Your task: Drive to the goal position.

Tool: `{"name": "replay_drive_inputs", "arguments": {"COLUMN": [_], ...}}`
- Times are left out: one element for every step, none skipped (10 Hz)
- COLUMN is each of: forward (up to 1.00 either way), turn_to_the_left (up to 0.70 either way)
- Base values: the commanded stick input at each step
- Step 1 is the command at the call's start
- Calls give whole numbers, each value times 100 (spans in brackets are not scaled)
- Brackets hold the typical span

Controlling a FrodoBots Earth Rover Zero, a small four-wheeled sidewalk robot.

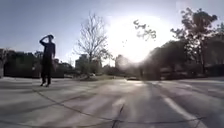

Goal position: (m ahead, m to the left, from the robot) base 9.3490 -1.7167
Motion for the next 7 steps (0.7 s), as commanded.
{"name": "replay_drive_inputs", "arguments": {"forward": [69, 69, 69, 69, 69, 69, 69], "turn_to_the_left": [0, 0, 0, 0, 0, 0, 0]}}
